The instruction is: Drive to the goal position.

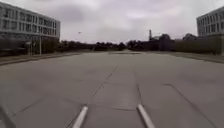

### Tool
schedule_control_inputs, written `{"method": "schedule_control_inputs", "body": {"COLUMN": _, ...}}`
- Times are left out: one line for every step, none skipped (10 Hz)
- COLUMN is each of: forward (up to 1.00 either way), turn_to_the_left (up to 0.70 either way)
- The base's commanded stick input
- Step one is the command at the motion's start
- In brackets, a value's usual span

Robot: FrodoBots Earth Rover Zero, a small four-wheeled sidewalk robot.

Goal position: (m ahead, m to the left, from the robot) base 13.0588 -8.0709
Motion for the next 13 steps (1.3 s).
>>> {"method": "schedule_control_inputs", "body": {"forward": 1.0, "turn_to_the_left": -0.27}}
{"method": "schedule_control_inputs", "body": {"forward": 1.0, "turn_to_the_left": -0.27}}
{"method": "schedule_control_inputs", "body": {"forward": 1.0, "turn_to_the_left": -0.27}}
{"method": "schedule_control_inputs", "body": {"forward": 1.0, "turn_to_the_left": -0.27}}
{"method": "schedule_control_inputs", "body": {"forward": 1.0, "turn_to_the_left": -0.27}}
{"method": "schedule_control_inputs", "body": {"forward": 1.0, "turn_to_the_left": -0.27}}
{"method": "schedule_control_inputs", "body": {"forward": 1.0, "turn_to_the_left": -0.27}}
{"method": "schedule_control_inputs", "body": {"forward": 1.0, "turn_to_the_left": -0.27}}
{"method": "schedule_control_inputs", "body": {"forward": 1.0, "turn_to_the_left": -0.27}}
{"method": "schedule_control_inputs", "body": {"forward": 1.0, "turn_to_the_left": -0.27}}
{"method": "schedule_control_inputs", "body": {"forward": 1.0, "turn_to_the_left": -0.27}}
{"method": "schedule_control_inputs", "body": {"forward": 1.0, "turn_to_the_left": -0.27}}
{"method": "schedule_control_inputs", "body": {"forward": 1.0, "turn_to_the_left": -0.09}}
